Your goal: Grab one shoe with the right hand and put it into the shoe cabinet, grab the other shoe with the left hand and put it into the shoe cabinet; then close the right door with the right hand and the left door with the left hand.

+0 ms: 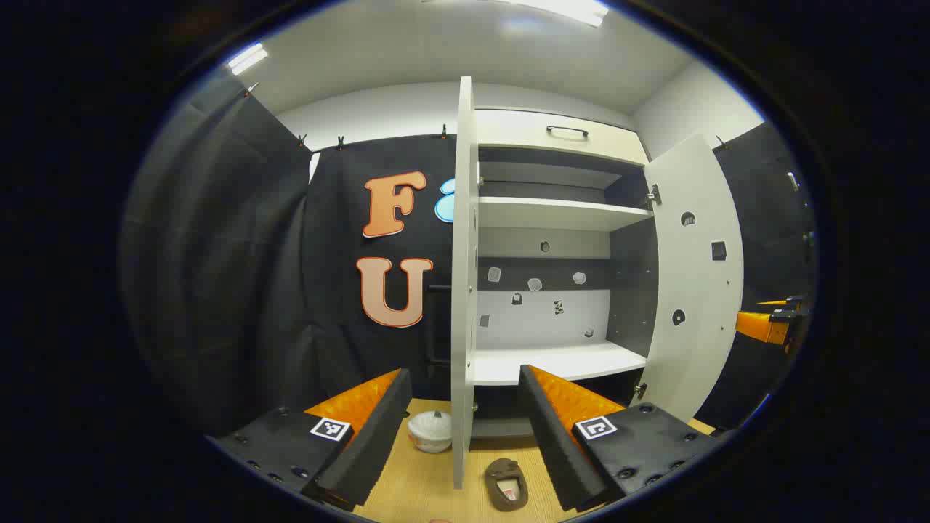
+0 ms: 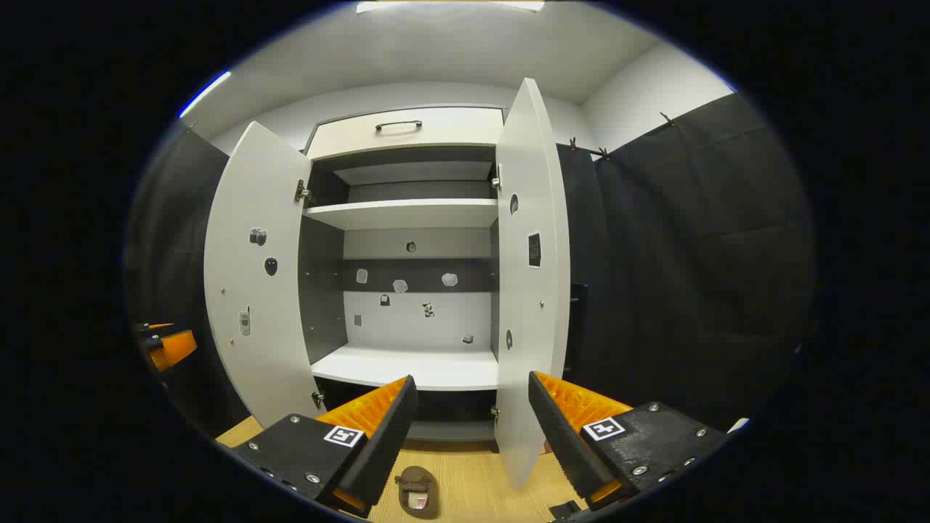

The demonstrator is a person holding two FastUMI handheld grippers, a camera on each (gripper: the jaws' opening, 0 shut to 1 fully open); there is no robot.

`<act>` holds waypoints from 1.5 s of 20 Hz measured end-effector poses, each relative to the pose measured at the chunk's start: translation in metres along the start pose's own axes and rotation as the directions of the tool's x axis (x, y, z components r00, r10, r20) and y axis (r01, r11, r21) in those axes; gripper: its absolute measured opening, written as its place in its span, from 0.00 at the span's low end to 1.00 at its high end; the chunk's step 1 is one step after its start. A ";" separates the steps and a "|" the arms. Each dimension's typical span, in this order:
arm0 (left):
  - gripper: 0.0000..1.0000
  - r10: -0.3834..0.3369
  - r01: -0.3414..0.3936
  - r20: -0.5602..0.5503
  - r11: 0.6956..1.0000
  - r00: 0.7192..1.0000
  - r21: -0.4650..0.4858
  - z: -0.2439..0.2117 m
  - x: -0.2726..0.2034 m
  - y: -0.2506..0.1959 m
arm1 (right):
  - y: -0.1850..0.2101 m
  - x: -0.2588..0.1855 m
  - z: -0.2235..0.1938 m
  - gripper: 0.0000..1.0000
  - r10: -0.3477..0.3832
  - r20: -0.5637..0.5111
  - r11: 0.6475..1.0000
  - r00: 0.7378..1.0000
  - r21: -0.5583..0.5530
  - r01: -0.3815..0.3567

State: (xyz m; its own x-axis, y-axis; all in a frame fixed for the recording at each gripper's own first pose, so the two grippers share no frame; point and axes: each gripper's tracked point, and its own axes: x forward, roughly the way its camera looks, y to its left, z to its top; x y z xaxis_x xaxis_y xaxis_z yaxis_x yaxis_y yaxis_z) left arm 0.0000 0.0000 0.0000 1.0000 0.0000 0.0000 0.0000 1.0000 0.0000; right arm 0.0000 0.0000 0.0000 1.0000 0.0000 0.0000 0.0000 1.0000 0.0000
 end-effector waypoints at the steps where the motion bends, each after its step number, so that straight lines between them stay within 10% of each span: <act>1: 0.96 -0.001 0.001 -0.001 1.000 1.000 0.000 0.000 0.002 -0.001 | 0.002 0.000 0.000 0.94 0.002 0.000 1.000 1.000 -0.001 -0.002; 18: 0.94 0.004 -0.004 -0.020 1.000 1.000 0.020 -0.006 0.000 -0.005 | 0.013 0.006 -0.023 0.94 0.012 -0.039 1.000 0.999 -0.006 -0.012; 30: 0.99 0.028 -0.027 -0.032 0.999 0.999 0.027 -0.012 -0.009 -0.012 | 0.045 0.033 -0.191 0.94 0.090 -0.315 0.995 0.945 -0.019 -0.101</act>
State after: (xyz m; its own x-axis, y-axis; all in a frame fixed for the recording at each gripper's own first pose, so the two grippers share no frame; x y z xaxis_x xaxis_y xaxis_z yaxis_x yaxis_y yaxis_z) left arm -0.0092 -0.0123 -0.0116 0.9991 0.0282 -0.0324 -0.0274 0.9993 0.0269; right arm 0.0328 0.0449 -0.1912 0.9447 0.0900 -0.3153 -0.1011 0.9947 -0.0192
